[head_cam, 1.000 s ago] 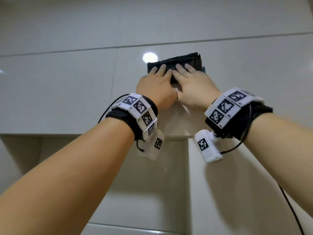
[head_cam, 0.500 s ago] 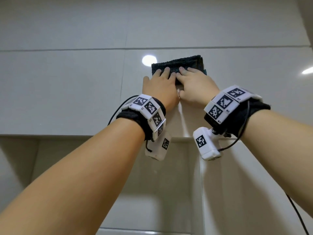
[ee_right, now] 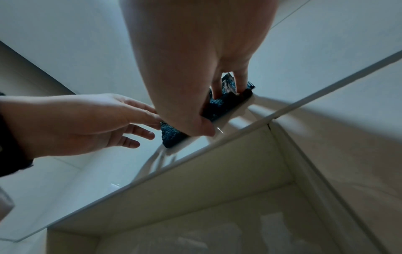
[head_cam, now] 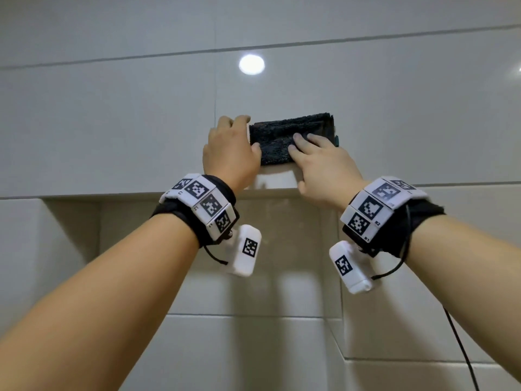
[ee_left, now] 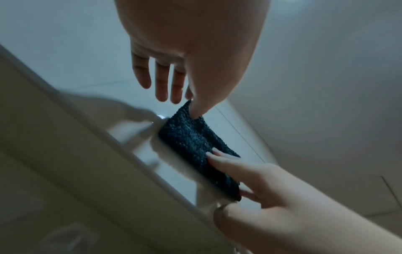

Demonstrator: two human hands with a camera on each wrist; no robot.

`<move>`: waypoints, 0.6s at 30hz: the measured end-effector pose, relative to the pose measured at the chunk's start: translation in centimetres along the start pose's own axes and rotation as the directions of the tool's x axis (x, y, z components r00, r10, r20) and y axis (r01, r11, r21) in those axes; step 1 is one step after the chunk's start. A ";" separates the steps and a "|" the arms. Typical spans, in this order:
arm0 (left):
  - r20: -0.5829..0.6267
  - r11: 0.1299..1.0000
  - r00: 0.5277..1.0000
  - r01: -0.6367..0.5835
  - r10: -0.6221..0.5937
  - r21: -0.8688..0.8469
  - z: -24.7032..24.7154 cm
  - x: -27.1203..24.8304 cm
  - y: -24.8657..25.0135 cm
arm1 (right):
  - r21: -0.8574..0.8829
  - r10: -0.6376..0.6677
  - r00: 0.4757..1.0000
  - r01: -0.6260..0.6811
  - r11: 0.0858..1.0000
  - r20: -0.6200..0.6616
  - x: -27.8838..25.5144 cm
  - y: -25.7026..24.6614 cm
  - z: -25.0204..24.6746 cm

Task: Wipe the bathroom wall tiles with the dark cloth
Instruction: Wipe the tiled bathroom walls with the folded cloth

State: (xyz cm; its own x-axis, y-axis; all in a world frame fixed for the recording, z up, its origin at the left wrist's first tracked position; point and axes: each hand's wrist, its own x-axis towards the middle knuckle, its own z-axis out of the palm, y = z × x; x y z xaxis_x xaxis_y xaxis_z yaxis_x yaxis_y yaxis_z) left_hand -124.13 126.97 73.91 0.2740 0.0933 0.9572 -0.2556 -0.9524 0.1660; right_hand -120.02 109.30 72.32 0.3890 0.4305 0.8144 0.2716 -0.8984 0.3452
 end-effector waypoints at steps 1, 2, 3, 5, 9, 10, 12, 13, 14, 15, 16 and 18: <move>0.043 1.000 0.999 0.023 -0.022 -0.018 0.0 0.2 -0.2 | -0.003 -0.008 1.000 0.008 1.000 0.009 -0.3 -0.2 0.1; 0.079 0.998 0.996 0.041 -0.038 -0.044 0.0 0.3 -0.4 | -0.002 -0.014 1.000 0.014 1.000 0.017 -0.6 -0.3 0.1; 0.105 0.996 0.993 0.056 -0.049 -0.072 0.2 0.4 -0.5 | 0.000 -0.016 1.000 0.016 1.000 0.027 -0.9 -0.4 0.2; 0.125 0.988 0.990 0.082 -0.066 -0.127 0.5 0.1 -0.4 | -0.003 -0.016 0.999 0.016 1.000 0.049 -1.4 -0.7 0.3; 0.103 0.977 0.990 0.114 -0.097 -0.183 1.8 -1.2 0.0 | 0.007 -0.014 0.998 0.014 1.000 0.069 -2.7 -1.4 0.7; 0.112 0.977 0.989 0.111 -0.092 -0.181 2.2 -1.5 0.1 | 0.012 -0.017 0.997 0.016 1.000 0.072 -3.0 -1.5 0.7; 0.128 0.982 0.990 0.086 -0.064 -0.169 2.8 -2.3 0.2 | 0.024 -0.021 0.997 0.019 1.000 0.080 -3.3 -1.6 0.8; 0.125 0.984 0.991 0.067 -0.047 -0.162 3.0 -2.7 0.4 | 0.032 -0.021 0.996 0.019 0.999 0.085 -3.5 -1.6 0.8; 0.116 0.986 0.993 0.056 -0.038 -0.159 3.0 -3.1 0.5 | 0.043 -0.020 0.996 0.016 0.999 0.088 -3.6 -1.6 0.8; 0.106 0.985 0.994 0.050 -0.033 -0.163 3.0 -3.4 0.7 | 0.060 -0.017 0.995 0.011 0.998 0.094 -3.8 -1.7 0.8; 0.102 0.985 0.994 0.048 -0.032 -0.168 2.8 -3.7 0.9 | 0.081 -0.010 0.995 0.002 0.997 0.101 -4.0 -1.8 0.7; 0.122 0.981 0.992 0.055 -0.032 -0.187 2.2 -4.1 1.4 | 0.145 0.002 0.992 -0.020 0.989 0.124 -4.6 -1.9 0.3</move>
State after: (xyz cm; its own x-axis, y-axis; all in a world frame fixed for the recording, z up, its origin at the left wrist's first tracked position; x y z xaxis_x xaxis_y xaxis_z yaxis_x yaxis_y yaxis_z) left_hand -123.51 124.64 69.69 0.3929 0.0877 0.9154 -0.4090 -0.8749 0.2594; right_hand -122.03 109.01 67.74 0.4959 0.4363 0.7508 0.3882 -0.8848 0.2578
